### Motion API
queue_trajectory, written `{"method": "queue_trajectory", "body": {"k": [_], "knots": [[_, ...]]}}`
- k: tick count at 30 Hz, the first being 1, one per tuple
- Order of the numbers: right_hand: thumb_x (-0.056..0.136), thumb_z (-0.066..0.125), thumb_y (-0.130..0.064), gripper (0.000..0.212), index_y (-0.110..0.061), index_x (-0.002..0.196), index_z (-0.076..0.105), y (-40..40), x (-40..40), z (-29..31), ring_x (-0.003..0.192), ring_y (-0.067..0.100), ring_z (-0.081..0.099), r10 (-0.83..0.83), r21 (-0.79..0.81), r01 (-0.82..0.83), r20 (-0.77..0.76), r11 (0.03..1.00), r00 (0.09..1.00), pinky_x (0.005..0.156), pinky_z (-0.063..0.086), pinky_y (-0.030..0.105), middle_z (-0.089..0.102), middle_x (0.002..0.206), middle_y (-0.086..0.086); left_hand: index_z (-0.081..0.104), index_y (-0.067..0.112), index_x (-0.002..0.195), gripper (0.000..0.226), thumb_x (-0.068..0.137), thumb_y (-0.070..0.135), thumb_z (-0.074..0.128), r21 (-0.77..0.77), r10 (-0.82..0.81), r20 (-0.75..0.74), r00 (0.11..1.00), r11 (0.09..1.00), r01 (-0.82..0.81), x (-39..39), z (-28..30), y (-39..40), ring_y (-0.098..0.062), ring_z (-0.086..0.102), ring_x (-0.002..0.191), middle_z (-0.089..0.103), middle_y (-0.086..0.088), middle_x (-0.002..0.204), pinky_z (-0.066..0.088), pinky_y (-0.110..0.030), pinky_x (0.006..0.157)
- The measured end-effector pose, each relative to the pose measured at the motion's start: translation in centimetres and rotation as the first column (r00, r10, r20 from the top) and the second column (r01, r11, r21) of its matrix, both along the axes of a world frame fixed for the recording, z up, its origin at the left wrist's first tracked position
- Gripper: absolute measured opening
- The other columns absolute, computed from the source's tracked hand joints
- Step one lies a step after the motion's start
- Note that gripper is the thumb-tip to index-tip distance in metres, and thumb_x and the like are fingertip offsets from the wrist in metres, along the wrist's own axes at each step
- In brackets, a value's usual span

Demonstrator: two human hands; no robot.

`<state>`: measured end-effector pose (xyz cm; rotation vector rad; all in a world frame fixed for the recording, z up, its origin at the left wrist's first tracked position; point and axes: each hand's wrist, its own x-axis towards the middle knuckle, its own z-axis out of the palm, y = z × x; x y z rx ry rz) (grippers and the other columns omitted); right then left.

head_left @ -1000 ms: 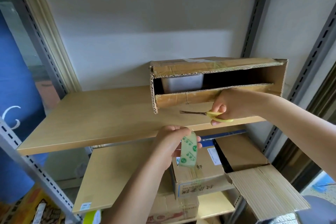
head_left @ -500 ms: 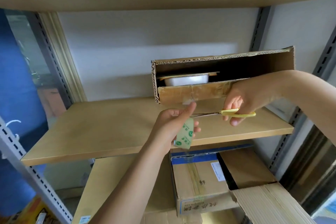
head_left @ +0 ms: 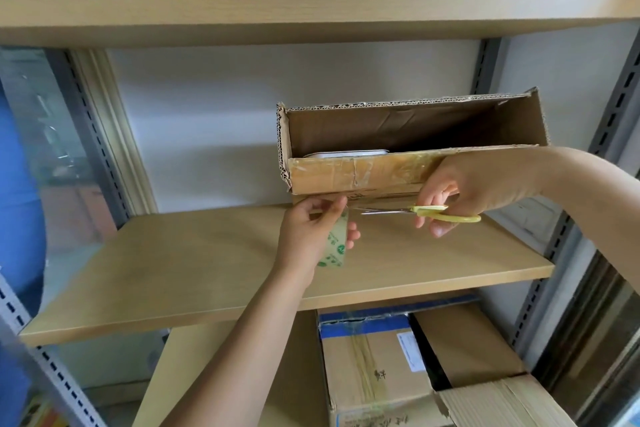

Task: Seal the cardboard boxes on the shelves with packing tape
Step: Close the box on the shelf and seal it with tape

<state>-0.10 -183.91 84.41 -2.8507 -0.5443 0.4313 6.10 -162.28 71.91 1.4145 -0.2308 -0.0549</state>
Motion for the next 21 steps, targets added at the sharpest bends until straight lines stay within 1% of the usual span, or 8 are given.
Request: {"method": "queue_trajectory", "body": {"k": [3,6,9,12,13,15,17,21], "knots": [[0.066,0.067,-0.064,0.038,-0.044,0.098,0.073,-0.1,-0.5,-0.4,0.099,-0.011,0.060,0.010,-0.032,-0.010,-0.017,0.999,1.000,0.095,0.043,0.018,0.069,0.098,-0.030,0.062,0.000,0.110,0.033,0.089,0.024,0.072,0.114,-0.092,-0.080,0.993,0.988,0.101,-2.0,0.5,0.8,-0.028,0.070,0.063,0.074,-0.019,0.081,0.058,-0.038,0.063],[0.070,0.071,-0.065,0.028,-0.050,0.093,0.070,-0.6,-1.6,-1.3,0.091,-0.011,0.063,0.050,-0.100,-0.058,-0.074,0.993,0.996,0.088,0.045,0.016,0.069,0.093,-0.031,0.061,0.000,0.109,0.032,0.087,0.020,0.073,0.204,-0.239,-0.242,0.940,0.935,0.290,-4.7,0.2,2.9,-0.027,0.067,0.063,0.074,-0.017,0.081,0.058,-0.034,0.063],[0.079,0.069,-0.060,0.009,-0.058,0.086,0.063,-1.0,-2.7,-3.5,0.079,-0.013,0.062,0.072,-0.134,-0.081,-0.068,0.988,0.995,0.078,0.050,0.013,0.066,0.086,-0.033,0.058,-0.005,0.114,0.037,0.086,0.015,0.073,0.212,-0.341,-0.418,0.842,0.865,0.455,-7.0,-1.2,4.4,-0.028,0.068,0.071,0.073,-0.019,0.085,0.059,-0.039,0.075],[0.083,0.066,-0.056,0.011,-0.064,0.081,0.059,-1.2,-3.3,-6.9,0.075,-0.015,0.058,0.099,-0.144,-0.111,-0.092,0.983,0.991,0.077,0.049,0.014,0.062,0.081,-0.035,0.056,-0.007,0.115,0.032,0.088,0.004,0.069,0.144,-0.350,-0.532,0.771,0.860,0.490,-8.4,-3.9,4.8,-0.029,0.068,0.067,0.071,-0.024,0.083,0.060,-0.036,0.064],[0.085,0.066,-0.053,0.011,-0.062,0.083,0.062,-1.2,-3.5,-7.8,0.074,-0.015,0.057,0.100,-0.130,-0.116,-0.120,0.985,0.988,0.077,0.049,0.015,0.061,0.080,-0.034,0.057,-0.006,0.115,0.031,0.088,0.003,0.069,0.136,-0.348,-0.556,0.754,0.857,0.497,-8.7,-5.0,4.8,-0.029,0.069,0.069,0.071,-0.023,0.084,0.060,-0.038,0.067],[0.089,0.066,-0.044,0.009,-0.050,0.096,0.069,-1.1,-4.1,-9.1,0.072,-0.013,0.058,0.079,-0.083,-0.097,-0.198,0.992,0.977,0.074,0.051,0.016,0.064,0.080,-0.029,0.063,0.001,0.111,0.034,0.081,0.011,0.078,0.145,-0.345,-0.588,0.731,0.845,0.515,-9.4,-6.7,4.8,-0.029,0.068,0.078,0.072,-0.019,0.089,0.056,-0.045,0.084],[0.092,0.063,-0.041,0.015,-0.039,0.106,0.069,-1.0,-4.6,-9.9,0.069,-0.013,0.058,0.075,-0.077,-0.090,-0.182,0.993,0.981,0.071,0.051,0.015,0.069,0.087,-0.020,0.067,0.006,0.106,0.041,0.070,0.019,0.083,0.144,-0.341,-0.611,0.715,0.840,0.524,-10.1,-7.9,4.9,-0.030,0.067,0.089,0.073,-0.014,0.092,0.050,-0.049,0.096],[0.092,0.061,-0.044,0.024,-0.034,0.112,0.068,1.0,-6.2,-10.1,0.061,-0.013,0.052,0.071,-0.118,-0.088,-0.143,0.989,0.987,0.067,0.047,0.015,0.072,0.101,-0.008,0.063,0.001,0.110,0.025,0.089,0.012,0.070,0.159,-0.358,-0.618,0.700,0.815,0.557,-10.4,-9.1,5.5,-0.031,0.067,0.085,0.072,-0.018,0.093,0.055,-0.047,0.088]]}}
